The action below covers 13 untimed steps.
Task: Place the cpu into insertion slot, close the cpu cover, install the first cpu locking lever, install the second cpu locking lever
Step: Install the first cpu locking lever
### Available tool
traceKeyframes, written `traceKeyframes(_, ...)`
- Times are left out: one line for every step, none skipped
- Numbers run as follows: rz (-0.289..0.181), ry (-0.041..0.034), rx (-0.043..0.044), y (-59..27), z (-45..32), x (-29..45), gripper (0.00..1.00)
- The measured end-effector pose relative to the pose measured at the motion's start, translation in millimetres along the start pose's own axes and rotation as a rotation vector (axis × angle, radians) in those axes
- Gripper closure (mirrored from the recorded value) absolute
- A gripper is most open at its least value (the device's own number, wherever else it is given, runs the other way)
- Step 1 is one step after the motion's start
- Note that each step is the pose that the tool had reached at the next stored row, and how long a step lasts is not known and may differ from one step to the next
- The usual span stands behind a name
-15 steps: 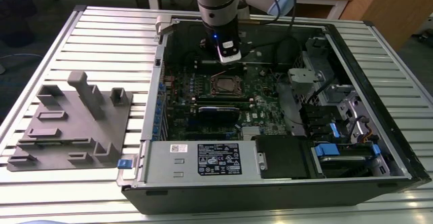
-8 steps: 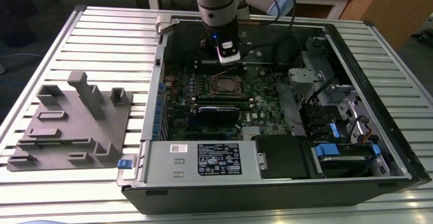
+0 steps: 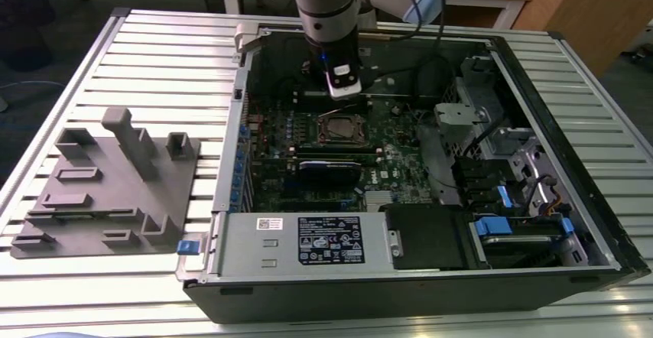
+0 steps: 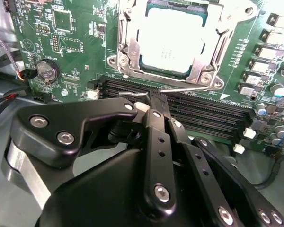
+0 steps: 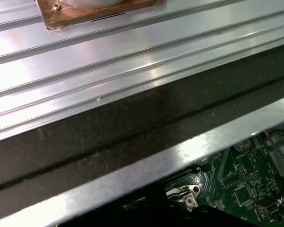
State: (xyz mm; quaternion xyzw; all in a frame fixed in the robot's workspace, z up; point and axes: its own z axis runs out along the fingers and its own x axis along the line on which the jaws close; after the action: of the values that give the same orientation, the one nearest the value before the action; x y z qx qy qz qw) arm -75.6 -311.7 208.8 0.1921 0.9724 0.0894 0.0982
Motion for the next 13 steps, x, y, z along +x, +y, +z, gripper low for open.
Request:
traceKeyframes(0.001,-0.0002,0.0003,0.1,0.6,0.2,0.89)
traceKeyframes(0.001,-0.0004,0.0008,0.3,1.2,0.4,0.89)
traceKeyframes(0.001,-0.0005,0.0012,0.6,1.9,0.6,0.89)
traceKeyframes(0.002,-0.0008,0.0016,0.9,2.5,0.9,0.89)
traceKeyframes(0.002,-0.0011,0.0021,1.2,3.2,1.2,0.89)
traceKeyframes(0.002,-0.0013,0.0026,1.7,3.8,1.6,0.89)
traceKeyframes(0.002,-0.0015,0.003,2.1,4.5,1.9,0.89)
traceKeyframes(0.002,-0.0018,0.0034,2.6,5.1,2.1,0.89)
traceKeyframes(0.002,-0.0021,0.0043,2.9,5.4,2.3,0.89)
traceKeyframes(0.002,-0.0025,0.005,3.0,5.6,2.4,0.89)
traceKeyframes(0.001,-0.003,0.0062,3.0,5.8,2.3,0.89)
traceKeyframes(0.001,-0.0034,0.0076,3.1,5.8,2.2,0.89)
traceKeyframes(0.001,-0.004,0.009,3.1,5.8,2.1,0.89)
